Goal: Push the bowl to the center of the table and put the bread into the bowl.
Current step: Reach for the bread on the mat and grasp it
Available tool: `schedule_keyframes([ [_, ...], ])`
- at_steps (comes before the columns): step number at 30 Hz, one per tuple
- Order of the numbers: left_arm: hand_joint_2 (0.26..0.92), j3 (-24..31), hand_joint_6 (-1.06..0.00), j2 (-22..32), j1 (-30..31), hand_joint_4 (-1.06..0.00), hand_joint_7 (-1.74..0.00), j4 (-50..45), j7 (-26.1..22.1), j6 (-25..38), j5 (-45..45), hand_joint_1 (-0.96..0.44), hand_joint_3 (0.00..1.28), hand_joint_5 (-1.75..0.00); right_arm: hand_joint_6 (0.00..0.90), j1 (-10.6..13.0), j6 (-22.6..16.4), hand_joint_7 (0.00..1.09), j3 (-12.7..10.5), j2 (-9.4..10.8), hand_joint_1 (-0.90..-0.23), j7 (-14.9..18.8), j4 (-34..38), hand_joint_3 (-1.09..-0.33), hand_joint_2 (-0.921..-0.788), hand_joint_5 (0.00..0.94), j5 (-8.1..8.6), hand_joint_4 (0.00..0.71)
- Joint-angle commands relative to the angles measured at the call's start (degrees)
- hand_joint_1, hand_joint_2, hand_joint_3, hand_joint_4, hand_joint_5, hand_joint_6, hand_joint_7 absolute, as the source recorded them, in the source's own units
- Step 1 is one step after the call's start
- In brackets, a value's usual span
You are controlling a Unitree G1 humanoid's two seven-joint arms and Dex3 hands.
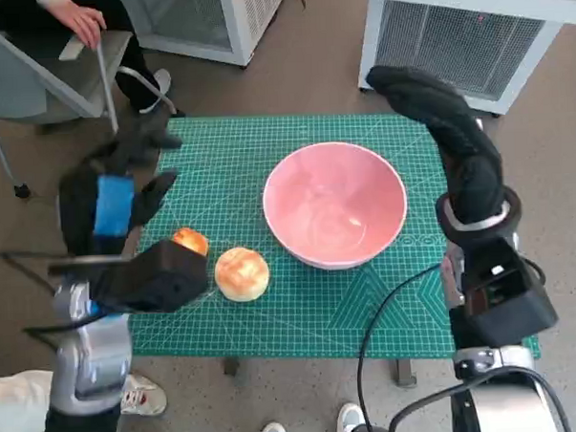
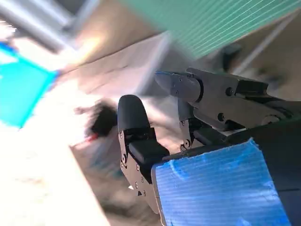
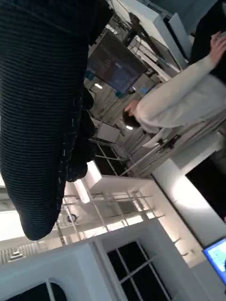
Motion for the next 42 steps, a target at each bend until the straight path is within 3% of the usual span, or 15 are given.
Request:
schedule_keyframes([
  [1, 0.920, -1.9, -0.66, 0.4, -4.6, -0.79, -1.11, 2.2, -1.3, -2.1, 0.5, 0.00, 0.01, -1.07, 0.067, 1.8, 0.6, 0.49, -0.3, -0.5, -0.561, -0.2, -0.9, -0.799, -0.921, 0.011, 0.31, 0.257],
  [8, 0.920, -3.1, -0.64, -0.1, -8.7, -0.79, -1.14, 2.0, -4.9, -1.2, -0.3, 0.00, 0.01, -1.06, 0.076, 2.9, 1.0, 0.47, -0.7, -1.0, -0.565, -0.5, -2.6, -0.797, -0.921, 0.009, 0.24, 0.258],
  [15, 0.921, -2.1, -0.63, 0.9, -6.2, -0.80, -1.17, 0.0, -7.3, 0.0, 0.2, 0.00, 0.02, -1.04, 0.084, 4.3, 1.9, 0.46, -1.0, -1.6, -0.576, -0.7, -5.0, -0.799, -0.921, 0.007, 0.44, 0.259],
  [17, 0.921, -2.0, -0.61, 1.5, -4.0, -0.71, -1.19, -1.7, -9.8, 2.1, 1.0, 0.00, 0.06, -1.12, 0.086, 4.8, 2.3, 0.46, -1.0, -1.7, -0.576, -0.8, -5.8, -0.799, -0.921, 0.006, 0.39, 0.259],
  [18, 0.921, -2.1, -0.48, 1.9, -3.1, -0.69, -0.92, -2.6, -11.1, 3.2, 1.4, 0.13, 0.07, -1.16, 0.088, 5.0, 2.6, 0.46, -1.0, -1.7, -0.576, -0.8, -6.2, -0.799, -0.921, 0.006, 0.33, 0.259],
  [19, 0.921, -2.4, -0.46, 2.9, -1.8, -0.68, -0.78, -4.4, -14.0, 5.5, 2.5, 0.18, 0.08, -1.18, 0.089, 5.2, 2.7, 0.46, -1.1, -1.7, -0.576, -0.9, -6.5, -0.799, -0.921, 0.006, 0.21, 0.259],
  [20, 0.911, -2.6, -0.39, 3.6, -1.0, -0.63, -0.54, -5.7, -16.2, 7.2, 3.3, 0.08, 0.07, -1.04, 0.091, 5.3, 2.9, 0.46, -1.1, -1.7, -0.577, -1.0, -6.7, -0.799, -0.921, 0.006, 0.14, 0.259],
  [21, 0.903, -3.3, -0.32, 5.1, -0.4, -0.61, -0.35, -7.7, -20.1, 10.3, 5.8, -0.11, 0.05, -0.72, 0.093, 5.5, 3.1, 0.46, -1.1, -1.8, -0.577, -1.1, -7.0, -0.799, -0.921, 0.006, 0.03, 0.259],
  [22, 0.910, -3.8, -0.24, 6.0, 0.0, -0.45, -0.23, -9.0, -23.0, 12.6, 7.6, -0.32, 0.05, -0.46, 0.095, 5.6, 3.2, 0.46, -1.1, -1.8, -0.577, -1.1, -7.2, -0.800, -0.921, 0.005, -0.02, 0.259],
  [24, 0.915, -4.5, -0.17, 7.6, 0.7, -0.29, -0.12, -11.3, -28.3, 16.5, 11.0, -0.52, 0.10, -0.24, 0.096, 5.9, 3.4, 0.46, -1.1, -2.0, -0.577, -1.2, -7.3, -0.800, -0.921, 0.005, -0.12, 0.259],
  [26, 0.918, -4.9, -0.14, 8.3, 1.7, -0.19, -0.06, -13.1, -31.7, 18.9, 13.0, -0.64, 0.16, -0.12, 0.097, 6.0, 3.5, 0.45, -1.1, -2.1, -0.576, -1.3, -7.4, -0.800, -0.921, 0.005, -0.24, 0.259],
  [31, 0.921, -3.8, -0.12, 8.2, 6.6, -0.11, -0.01, -16.2, -34.4, 21.4, 15.0, -0.75, 0.25, -0.02, 0.096, 6.2, 3.8, 0.45, -1.2, -2.2, -0.577, -1.9, -7.6, -0.800, -0.921, 0.004, -1.00, 0.260],
  [42, 0.921, -4.2, -0.12, 6.6, 12.3, -0.12, -0.01, -15.9, -34.1, 23.1, 15.8, -0.76, 0.26, -0.01, 0.097, 5.4, 3.8, 0.45, -0.9, -1.8, -0.559, -2.2, -5.9, -0.803, -0.921, 0.003, -1.45, 0.260],
])
